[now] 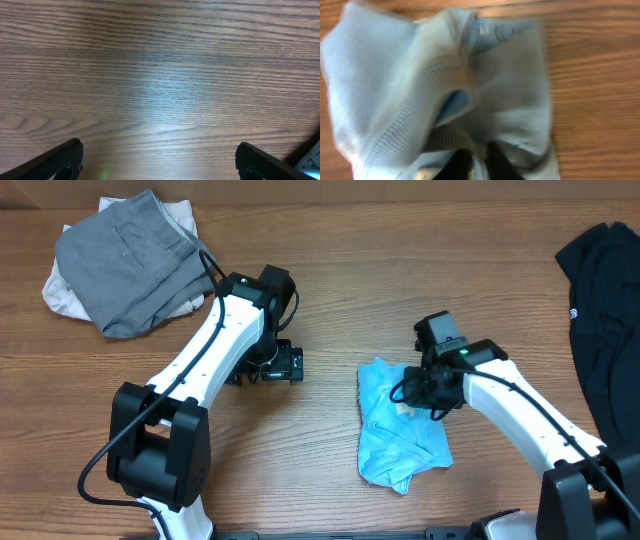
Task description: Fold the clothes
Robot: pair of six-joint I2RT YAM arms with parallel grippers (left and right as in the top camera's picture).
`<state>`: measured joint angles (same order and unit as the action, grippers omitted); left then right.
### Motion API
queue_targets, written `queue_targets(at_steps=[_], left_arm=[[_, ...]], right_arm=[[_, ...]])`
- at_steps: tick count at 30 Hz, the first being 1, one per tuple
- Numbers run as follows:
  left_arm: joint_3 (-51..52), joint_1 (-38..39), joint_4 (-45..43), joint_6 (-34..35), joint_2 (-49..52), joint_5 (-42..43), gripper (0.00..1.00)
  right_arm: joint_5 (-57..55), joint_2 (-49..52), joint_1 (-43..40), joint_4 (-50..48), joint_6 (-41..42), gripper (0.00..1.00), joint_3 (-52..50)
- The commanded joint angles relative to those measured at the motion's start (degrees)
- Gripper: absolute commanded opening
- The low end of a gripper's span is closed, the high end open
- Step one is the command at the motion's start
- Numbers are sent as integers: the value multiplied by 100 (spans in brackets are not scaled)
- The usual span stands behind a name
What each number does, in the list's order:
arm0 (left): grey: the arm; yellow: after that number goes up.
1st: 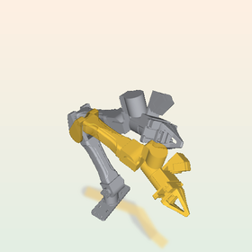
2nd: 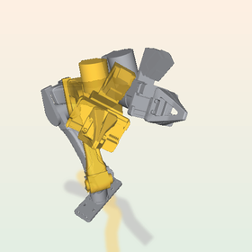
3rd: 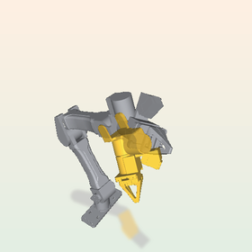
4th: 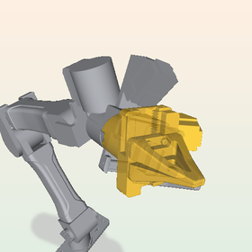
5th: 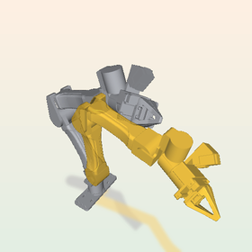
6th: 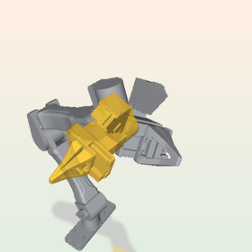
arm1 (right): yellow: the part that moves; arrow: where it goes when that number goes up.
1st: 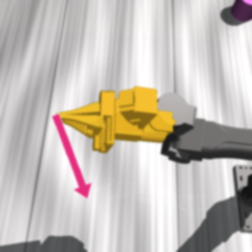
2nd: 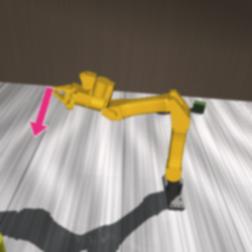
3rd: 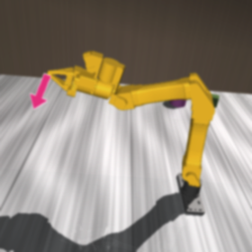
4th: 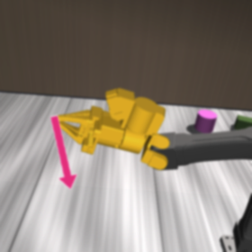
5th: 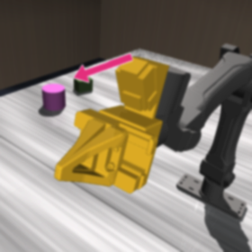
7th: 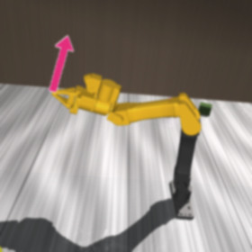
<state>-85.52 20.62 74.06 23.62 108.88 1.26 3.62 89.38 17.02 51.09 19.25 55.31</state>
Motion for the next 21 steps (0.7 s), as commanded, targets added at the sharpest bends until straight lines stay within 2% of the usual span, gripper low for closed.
queue_targets(at_steps=[1, 9, 11, 13, 17, 18, 20, 21], left_arm=[[26, -13, 0, -94, -22, 22, 100], [26, -13, -68, -94, -22, 22, 100], [26, -13, -66, -94, -22, 22, 100], [26, -13, -63, -94, -22, 22, 100], [26, -13, -61, -94, -22, 22, 100], [26, -13, -61, -94, -22, 24, 100], [26, -13, -59, -94, -22, 24, 100], [26, -13, -59, -94, -22, 26, 100]], right_arm=[[-216, 11, -297, 13, 48, 4, -11], [-448, 11, -686, 385, 118, 4, 293], [-774, 11, -710, 435, 437, 5, 284], [-1047, 11, -713, 560, 675, 12, 284], [-1445, 11, -713, 1025, 1373, 13, 284], [-1484, 11, -713, 1113, 1451, 20, 284], [-1475, 11, -713, 1259, 1554, 50, 284], [-1469, 11, -713, 1335, 1644, 44, 284]])
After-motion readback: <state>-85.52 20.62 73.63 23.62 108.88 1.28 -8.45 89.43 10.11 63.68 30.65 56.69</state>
